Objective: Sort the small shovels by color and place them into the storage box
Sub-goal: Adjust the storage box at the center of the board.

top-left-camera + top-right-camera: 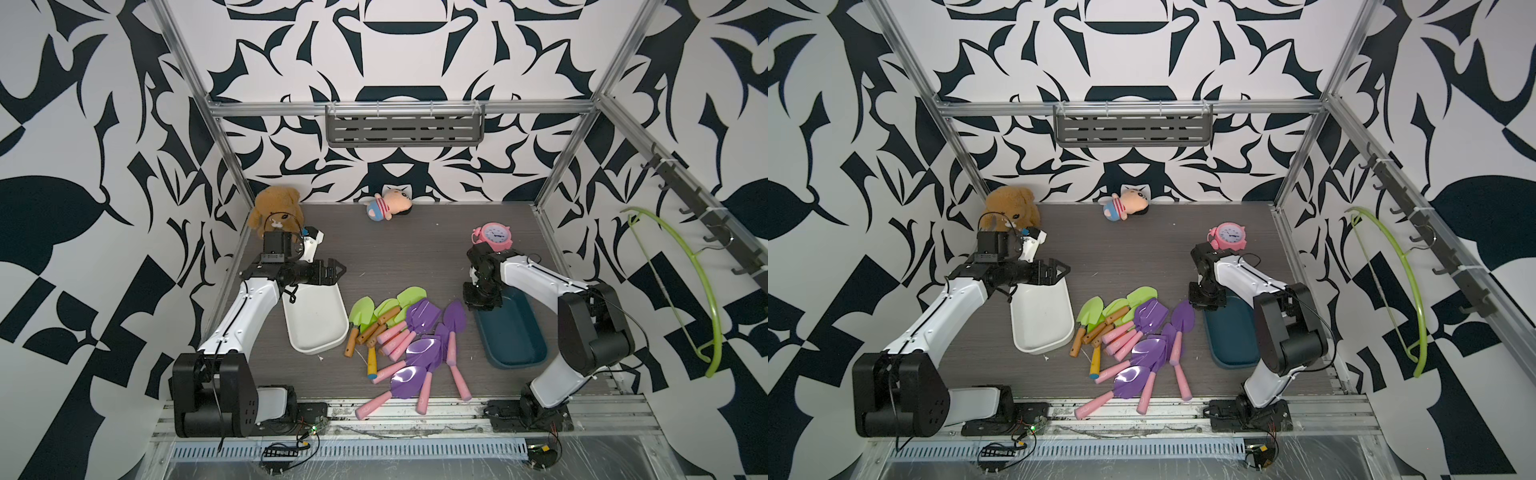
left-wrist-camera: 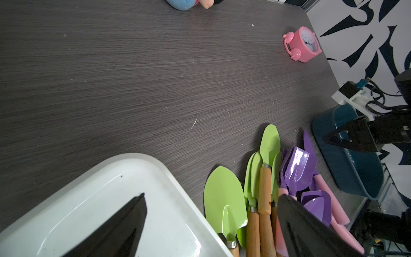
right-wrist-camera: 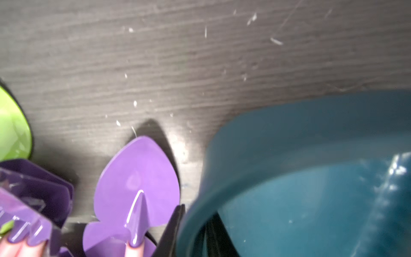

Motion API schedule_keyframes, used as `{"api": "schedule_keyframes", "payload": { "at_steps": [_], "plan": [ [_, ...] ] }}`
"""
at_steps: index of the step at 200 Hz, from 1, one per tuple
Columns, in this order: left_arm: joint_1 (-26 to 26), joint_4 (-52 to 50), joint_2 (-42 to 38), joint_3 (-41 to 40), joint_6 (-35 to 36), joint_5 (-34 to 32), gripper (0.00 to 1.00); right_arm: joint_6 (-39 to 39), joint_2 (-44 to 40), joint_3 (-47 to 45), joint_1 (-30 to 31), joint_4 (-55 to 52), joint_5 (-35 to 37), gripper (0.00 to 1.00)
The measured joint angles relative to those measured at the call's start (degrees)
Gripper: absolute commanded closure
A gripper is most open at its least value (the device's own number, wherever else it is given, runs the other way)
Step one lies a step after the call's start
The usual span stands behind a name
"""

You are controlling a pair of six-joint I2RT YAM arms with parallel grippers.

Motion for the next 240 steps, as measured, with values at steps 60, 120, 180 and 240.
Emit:
{"api": "schedule_keyframes", "payload": {
  "at_steps": [60, 120, 180, 240],
  "plan": [
    [0.0, 0.0, 0.1, 0.0, 0.0, 0.2, 0.01, -0.2, 5.2, 6.3, 0.0, 0.4, 1.7, 0.87],
    [0.5, 0.0, 0.1, 0.0, 0.0, 0.2, 0.01, -4.9, 8.6, 11.1, 0.0, -0.5, 4.1, 0.88],
    [0.6, 0.0, 0.5, -0.1, 0.5, 1.9, 0.01, -9.0, 8.6, 11.3, 0.0, 0.0, 3.9, 0.63],
    [0.7, 0.6, 0.5, -1.8, 0.7, 9.7, 0.01, -8.2, 2.1, 12.7, 0.3, -3.7, 5.4, 0.59]
  ]
}}
